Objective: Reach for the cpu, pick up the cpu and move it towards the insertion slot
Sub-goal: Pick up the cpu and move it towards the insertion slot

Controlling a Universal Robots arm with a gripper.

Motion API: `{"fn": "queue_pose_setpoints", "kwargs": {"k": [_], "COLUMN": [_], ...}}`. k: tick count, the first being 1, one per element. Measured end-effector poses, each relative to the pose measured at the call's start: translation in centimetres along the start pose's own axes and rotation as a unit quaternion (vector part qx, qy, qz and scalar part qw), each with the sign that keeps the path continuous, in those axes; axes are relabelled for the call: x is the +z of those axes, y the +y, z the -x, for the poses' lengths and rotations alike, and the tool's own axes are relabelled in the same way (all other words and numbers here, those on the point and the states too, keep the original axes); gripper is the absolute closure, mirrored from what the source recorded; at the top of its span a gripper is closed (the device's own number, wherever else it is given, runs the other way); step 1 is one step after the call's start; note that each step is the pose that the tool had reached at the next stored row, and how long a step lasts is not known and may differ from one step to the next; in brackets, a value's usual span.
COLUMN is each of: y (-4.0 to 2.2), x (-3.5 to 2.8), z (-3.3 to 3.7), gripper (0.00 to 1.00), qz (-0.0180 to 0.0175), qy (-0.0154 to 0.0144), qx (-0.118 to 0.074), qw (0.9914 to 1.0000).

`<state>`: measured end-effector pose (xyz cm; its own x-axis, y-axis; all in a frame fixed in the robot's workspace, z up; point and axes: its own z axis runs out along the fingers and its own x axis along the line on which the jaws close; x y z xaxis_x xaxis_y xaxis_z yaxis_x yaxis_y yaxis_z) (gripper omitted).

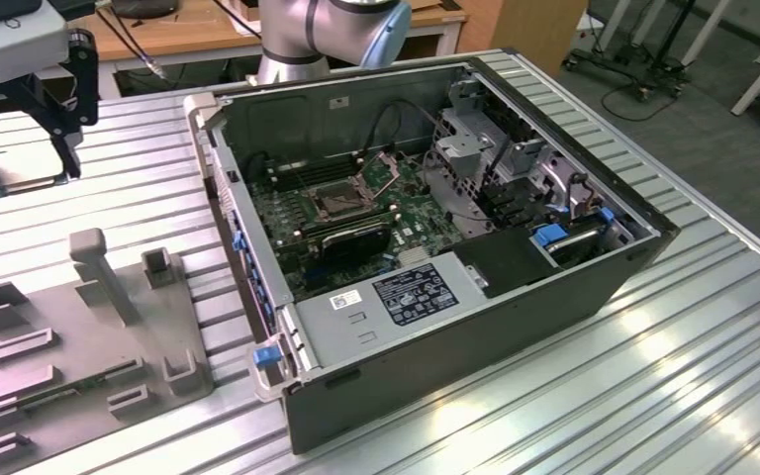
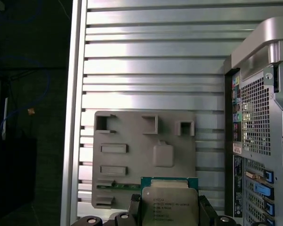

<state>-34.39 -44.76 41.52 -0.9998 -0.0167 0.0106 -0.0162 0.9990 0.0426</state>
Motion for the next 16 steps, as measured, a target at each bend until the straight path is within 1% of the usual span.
{"fn": "queue_pose_setpoints", "kwargs": {"k": [16], "y": [-0.02], "x": [-0.01], "z": [1.14], "gripper": [0.45], "qz": [0.0], "qy": [0.0], "qx": [0.0], "qw": [1.0]}}
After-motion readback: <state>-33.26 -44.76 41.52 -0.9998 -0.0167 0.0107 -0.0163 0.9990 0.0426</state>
